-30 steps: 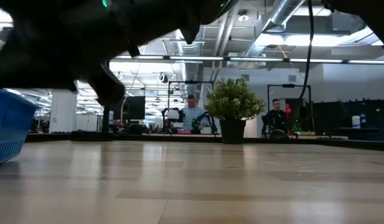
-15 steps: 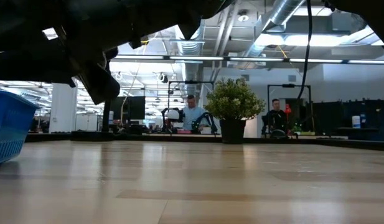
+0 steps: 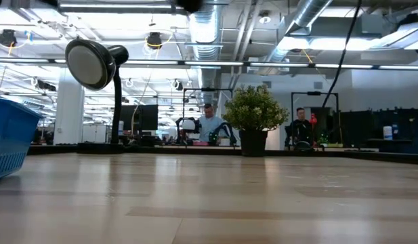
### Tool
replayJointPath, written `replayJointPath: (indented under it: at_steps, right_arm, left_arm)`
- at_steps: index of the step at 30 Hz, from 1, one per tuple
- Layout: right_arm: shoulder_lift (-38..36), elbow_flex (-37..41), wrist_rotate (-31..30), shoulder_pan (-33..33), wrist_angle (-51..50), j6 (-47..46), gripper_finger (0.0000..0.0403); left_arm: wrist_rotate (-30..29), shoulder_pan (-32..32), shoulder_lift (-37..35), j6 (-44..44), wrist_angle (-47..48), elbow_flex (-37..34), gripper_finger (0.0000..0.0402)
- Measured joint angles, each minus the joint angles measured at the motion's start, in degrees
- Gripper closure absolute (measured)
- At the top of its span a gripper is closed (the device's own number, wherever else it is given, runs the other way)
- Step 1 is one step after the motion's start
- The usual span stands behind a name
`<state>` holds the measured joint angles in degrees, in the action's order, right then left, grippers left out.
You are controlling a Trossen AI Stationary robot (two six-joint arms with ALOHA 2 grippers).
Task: Pick and place rubber bands into bin
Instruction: Return to Home Position
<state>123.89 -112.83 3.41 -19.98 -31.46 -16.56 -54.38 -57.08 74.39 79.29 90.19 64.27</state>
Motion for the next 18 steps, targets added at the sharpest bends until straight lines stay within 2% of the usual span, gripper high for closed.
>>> replayJointPath:
  at_steps: [3, 5, 12, 14, 16, 18]
  right_arm:
    - [-4.7, 0.3, -10.4, -1.7, -9.6, 3.3, 0.0316]
    - [-8.9, 0.1, -15.1, -2.4, -15.5, 3.0, 0.0316]
    - [-17.4, 0.7, -18.3, -5.9, -37.1, -12.3, 0.0316]
    - [-18.7, 0.7, -21.7, -7.8, -38.1, -12.6, 0.0316]
    - [-19.8, 0.7, -25.7, -9.6, -37.8, -12.2, 0.0316]
    - [-20.4, 0.7, -26.5, -10.8, -36.1, -11.5, 0.0316]
  left_arm:
    - [-6.0, 0.0, -6.7, -1.1, -0.2, 0.0, 0.0366]
    - [-8.5, 0.0, -12.2, -3.3, -0.1, 0.0, 0.0366]
    - [-5.7, 0.0, -29.7, -4.7, -0.8, -0.6, 0.0366]
    - [-5.9, 0.0, -32.8, -6.1, -5.0, -3.2, 0.0366]
    - [-5.5, 0.0, -35.3, -13.4, -13.0, -7.5, 0.0366]
    - [-3.6, 0.0, -36.7, -21.5, -24.5, -13.6, 0.0366]
